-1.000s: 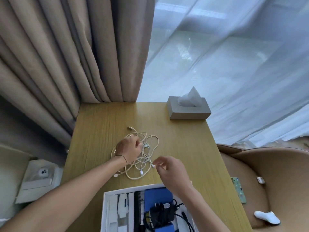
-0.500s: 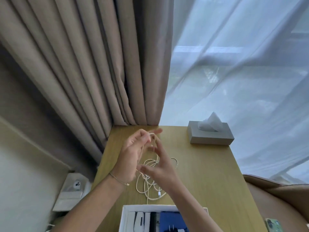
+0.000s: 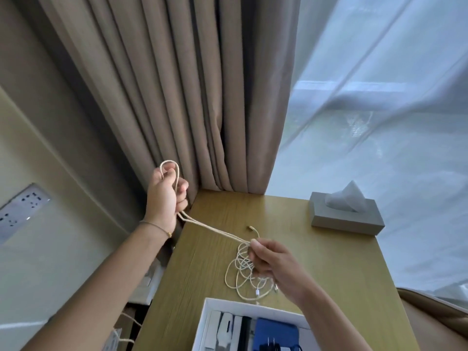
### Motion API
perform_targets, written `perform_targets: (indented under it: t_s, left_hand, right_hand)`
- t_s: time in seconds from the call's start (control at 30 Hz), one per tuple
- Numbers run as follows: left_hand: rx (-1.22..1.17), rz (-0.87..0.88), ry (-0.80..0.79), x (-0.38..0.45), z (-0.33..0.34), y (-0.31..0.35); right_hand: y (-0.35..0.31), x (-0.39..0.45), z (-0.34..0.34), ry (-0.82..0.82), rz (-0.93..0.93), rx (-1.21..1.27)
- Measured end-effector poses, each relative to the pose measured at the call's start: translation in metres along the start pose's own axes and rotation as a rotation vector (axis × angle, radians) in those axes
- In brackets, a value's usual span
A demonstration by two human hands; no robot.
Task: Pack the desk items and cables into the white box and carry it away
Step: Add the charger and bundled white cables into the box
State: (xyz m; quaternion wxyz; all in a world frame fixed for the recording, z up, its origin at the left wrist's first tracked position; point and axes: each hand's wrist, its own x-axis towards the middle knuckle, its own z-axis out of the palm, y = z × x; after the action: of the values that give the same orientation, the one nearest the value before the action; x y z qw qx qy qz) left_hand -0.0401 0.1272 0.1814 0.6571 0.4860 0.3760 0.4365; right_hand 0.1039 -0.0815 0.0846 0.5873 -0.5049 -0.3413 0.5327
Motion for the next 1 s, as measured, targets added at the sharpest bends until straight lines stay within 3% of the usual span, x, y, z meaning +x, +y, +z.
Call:
perform_targets:
  t_s: [0.1, 0.3, 0.5, 0.57, 0.67, 0.83, 0.9, 1.0]
  left_hand:
    - [0.36, 0.063, -0.111, -0.009, -0.003, -0.012]
    - [0.887, 0.069, -0.715, -0.064, 0.032, -0.056]
    - [1.322, 0.304, -0.883, -0.081, 0.049, -0.078]
    - [1.206, 0.215, -0.945, -0.081, 0.047, -0.083]
    - [0.711, -0.04, -0.936, -0.075, 0.034, -0.085]
    - [0.064, -0.37, -0.363, -0.062, 0.008, -0.097]
    - [0.02, -0.447, -0.304, -0.073, 0.01, -0.109]
    - [0.063, -0.413, -0.322, -0.1, 0.021, -0.124]
  right_hand:
    - [-0.007, -0.012, -0.02, 0.12, 0.035, -0.036]
    - [-0.03, -0.013, -0.013, 0.103, 0.035, -0.182]
    - [-0.036, -0.018, -0.019, 0.113, 0.017, -0.443]
    - [-0.037, -0.021, -0.026, 0.149, -0.004, -0.452]
    - [-0.035, -0.029, -0.039, 0.181, -0.015, -0.343]
    - [-0.023, -0.044, -0.055, 0.279, -0.039, -0.116]
    - [-0.015, -0.044, -0.043, 0.229, -0.001, -0.06]
    - [-0.001, -0.038, -0.014, 0.109, 0.134, -0.116]
